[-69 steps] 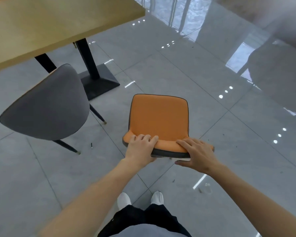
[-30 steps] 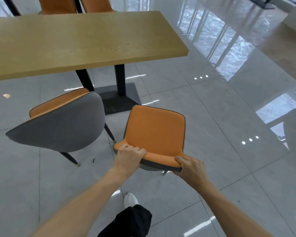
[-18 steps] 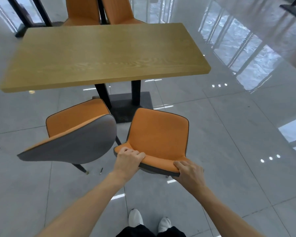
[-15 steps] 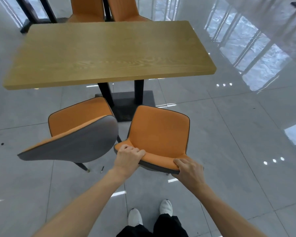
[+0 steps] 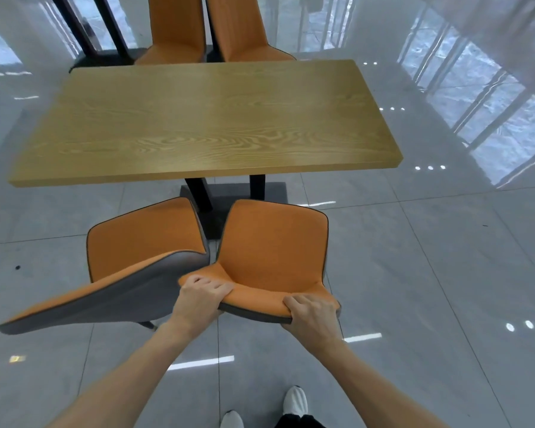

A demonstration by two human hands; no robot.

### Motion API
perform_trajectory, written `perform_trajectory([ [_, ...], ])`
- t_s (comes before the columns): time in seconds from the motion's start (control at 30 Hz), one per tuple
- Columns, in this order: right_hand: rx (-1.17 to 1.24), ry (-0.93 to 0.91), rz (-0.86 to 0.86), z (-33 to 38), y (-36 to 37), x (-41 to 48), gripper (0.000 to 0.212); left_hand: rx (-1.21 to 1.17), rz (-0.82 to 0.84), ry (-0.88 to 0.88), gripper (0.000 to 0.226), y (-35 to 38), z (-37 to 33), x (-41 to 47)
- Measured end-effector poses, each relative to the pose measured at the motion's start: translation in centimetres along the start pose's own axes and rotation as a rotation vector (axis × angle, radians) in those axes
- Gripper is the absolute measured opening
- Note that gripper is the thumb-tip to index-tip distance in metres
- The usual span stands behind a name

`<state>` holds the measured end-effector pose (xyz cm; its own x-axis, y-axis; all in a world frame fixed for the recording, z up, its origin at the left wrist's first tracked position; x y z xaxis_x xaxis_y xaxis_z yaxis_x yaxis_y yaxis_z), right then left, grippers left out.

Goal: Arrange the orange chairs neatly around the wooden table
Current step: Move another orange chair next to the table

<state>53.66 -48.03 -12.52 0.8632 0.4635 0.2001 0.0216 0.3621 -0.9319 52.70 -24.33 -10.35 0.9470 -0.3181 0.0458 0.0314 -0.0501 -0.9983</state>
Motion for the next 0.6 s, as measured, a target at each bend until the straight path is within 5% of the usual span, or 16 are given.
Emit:
perform_trajectory([
  [0.6, -0.019, 0.008, 0.227, -0.5, -0.6, 1.2, 0.031, 0.026, 0.064, -0.022, 0.049, -0.2, 0.1, 1.1],
])
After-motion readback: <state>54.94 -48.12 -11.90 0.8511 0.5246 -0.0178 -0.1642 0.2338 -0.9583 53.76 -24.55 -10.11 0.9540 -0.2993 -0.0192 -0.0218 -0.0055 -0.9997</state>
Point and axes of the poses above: each hand's wrist, its own x-axis towards the middle knuckle, its own y-axis out of the palm, z = x × y, the point moved 1 cm from there along x, towards the middle knuckle, and after that the axes turned 6 degrees about x, right-handed, at the moved point
